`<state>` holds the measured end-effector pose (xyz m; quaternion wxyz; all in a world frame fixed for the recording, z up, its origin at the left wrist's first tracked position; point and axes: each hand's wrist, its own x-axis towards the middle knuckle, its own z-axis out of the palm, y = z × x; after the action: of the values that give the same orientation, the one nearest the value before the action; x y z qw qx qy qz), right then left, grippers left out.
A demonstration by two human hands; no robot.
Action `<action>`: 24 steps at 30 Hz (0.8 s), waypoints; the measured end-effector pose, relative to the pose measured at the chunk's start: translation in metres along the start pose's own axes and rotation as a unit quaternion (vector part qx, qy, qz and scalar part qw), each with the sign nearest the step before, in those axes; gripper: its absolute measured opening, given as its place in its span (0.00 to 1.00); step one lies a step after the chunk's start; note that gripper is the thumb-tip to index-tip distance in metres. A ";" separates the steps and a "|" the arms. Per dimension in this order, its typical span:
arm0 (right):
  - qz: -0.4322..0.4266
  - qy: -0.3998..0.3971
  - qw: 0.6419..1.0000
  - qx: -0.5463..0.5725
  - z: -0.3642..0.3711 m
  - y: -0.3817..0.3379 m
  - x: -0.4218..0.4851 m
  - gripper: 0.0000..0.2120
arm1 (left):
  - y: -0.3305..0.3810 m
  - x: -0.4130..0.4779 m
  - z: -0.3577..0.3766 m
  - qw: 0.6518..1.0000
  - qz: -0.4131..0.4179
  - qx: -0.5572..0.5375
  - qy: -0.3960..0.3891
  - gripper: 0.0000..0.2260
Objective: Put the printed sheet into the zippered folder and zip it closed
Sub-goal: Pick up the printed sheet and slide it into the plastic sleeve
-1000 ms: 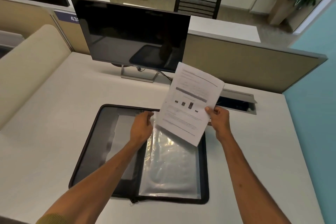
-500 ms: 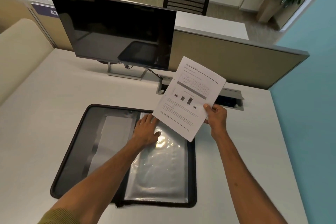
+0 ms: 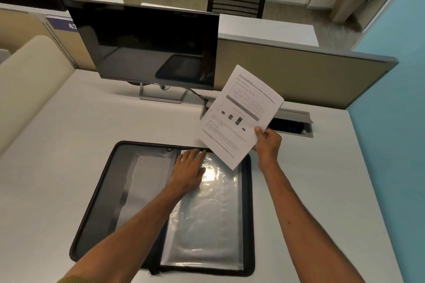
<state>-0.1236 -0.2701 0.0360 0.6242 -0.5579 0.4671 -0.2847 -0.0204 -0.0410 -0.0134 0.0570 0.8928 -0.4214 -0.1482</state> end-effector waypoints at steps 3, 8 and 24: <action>-0.001 -0.010 1.000 -0.003 0.007 -0.004 0.007 0.04 | 0.001 0.005 -0.002 1.000 0.001 0.017 0.017 0.24; 0.012 -0.018 1.000 0.004 0.021 -0.005 0.020 0.07 | -0.003 0.015 -0.001 1.000 -0.007 0.009 0.027 0.15; -0.034 -0.066 0.997 -0.033 0.072 -0.012 0.037 0.07 | -0.017 0.024 0.004 0.997 0.062 -0.014 0.048 0.08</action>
<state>-0.0420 -0.2736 0.0335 0.6248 -0.6113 0.4146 -0.2530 0.0058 -0.0488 -0.0263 0.0987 0.8702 -0.4707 -0.1074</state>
